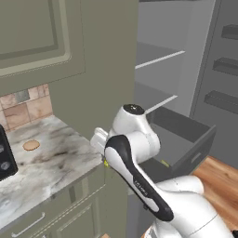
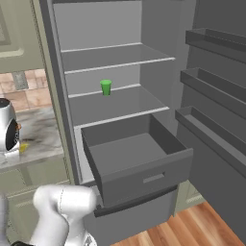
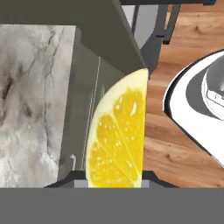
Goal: Place the lemon wedges inside the fridge drawer. Close the drawer after placing the vegetables.
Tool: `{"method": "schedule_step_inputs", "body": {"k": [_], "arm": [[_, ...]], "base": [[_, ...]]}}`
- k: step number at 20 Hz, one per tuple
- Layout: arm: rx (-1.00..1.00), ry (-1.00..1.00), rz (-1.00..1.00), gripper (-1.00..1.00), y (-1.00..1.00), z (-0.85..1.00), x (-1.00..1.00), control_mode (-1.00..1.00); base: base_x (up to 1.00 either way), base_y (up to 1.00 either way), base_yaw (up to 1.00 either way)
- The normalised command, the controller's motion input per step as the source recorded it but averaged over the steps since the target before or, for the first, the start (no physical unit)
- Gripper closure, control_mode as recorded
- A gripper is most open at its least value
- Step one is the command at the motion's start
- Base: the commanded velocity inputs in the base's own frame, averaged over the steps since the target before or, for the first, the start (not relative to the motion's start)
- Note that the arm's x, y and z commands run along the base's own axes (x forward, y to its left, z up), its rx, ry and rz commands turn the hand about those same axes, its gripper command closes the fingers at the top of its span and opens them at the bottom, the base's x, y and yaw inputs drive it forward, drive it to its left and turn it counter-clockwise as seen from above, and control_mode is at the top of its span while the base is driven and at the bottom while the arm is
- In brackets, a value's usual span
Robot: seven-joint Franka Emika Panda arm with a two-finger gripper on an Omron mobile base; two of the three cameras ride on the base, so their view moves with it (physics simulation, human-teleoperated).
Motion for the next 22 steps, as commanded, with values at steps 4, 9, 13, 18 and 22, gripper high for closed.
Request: {"method": "schedule_step_inputs", "body": {"k": [4, 9, 13, 18, 22], "arm": [[0.13, 0.0, -0.07, 1.0, -0.78, 0.0, 0.06, -1.0], [0.14, 0.0, -0.05, 1.0, -0.75, 0.0, 0.18, -1.0], [0.14, 0.0, -0.04, 1.0, -0.75, 0.0, 0.37, -1.0], [0.05, 0.09, -0.03, 1.0, -0.48, 0.18, 0.64, -1.0], [0.0, 0.12, 0.0, 1.0, -0.46, 0.1, 0.56, -1.0]], "base": [[0.0, 0.0, 0.0], [0.0, 0.0, 0.0], [0.0, 0.0, 0.0], [0.0, 0.0, 0.0], [0.0, 0.0, 0.0]]}}
